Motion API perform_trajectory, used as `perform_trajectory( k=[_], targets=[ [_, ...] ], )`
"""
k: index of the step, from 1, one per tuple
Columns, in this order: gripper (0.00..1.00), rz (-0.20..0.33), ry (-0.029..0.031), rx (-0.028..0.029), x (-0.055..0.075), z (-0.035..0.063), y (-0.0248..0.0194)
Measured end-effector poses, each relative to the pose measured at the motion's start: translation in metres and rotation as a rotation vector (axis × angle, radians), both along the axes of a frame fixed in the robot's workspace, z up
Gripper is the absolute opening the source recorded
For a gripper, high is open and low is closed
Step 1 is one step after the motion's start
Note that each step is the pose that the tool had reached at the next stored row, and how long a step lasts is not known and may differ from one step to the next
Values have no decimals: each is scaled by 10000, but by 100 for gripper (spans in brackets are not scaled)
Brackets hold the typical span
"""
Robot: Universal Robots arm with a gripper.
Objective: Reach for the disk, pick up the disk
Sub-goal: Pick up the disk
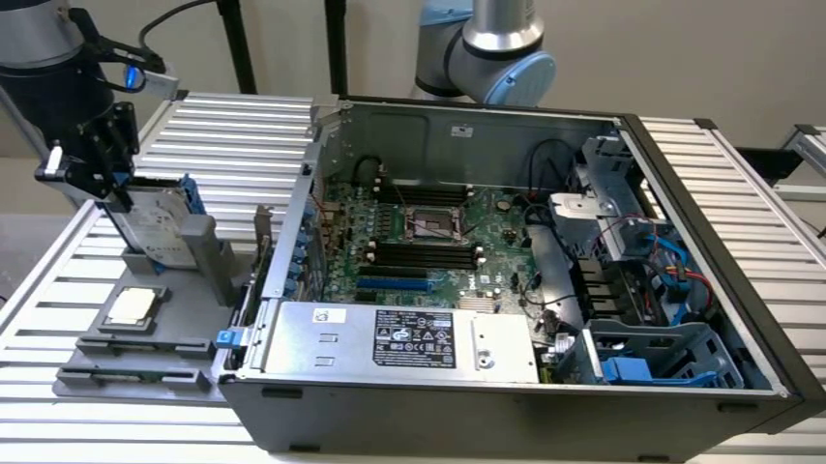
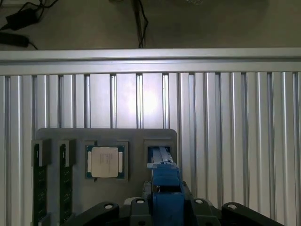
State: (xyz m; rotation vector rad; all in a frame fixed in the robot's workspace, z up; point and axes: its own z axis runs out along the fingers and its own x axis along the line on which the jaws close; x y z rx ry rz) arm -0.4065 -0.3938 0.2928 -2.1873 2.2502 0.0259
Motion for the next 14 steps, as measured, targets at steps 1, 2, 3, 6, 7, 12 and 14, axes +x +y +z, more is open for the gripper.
perform_trajectory(
  k=[1,2,3,6,7,12,14],
  targets=[
    [33,0,0,0,0,0,0],
    [33,0,0,0,0,0,0],
    [33,0,-1,0,0,2,0],
    [33,0,-2,1,0,37,0],
    [33,0,-1,0,1,63,0],
    [33,1,0,0,16,266,0],
    [33,1,0,0,25,357,0]
  ],
)
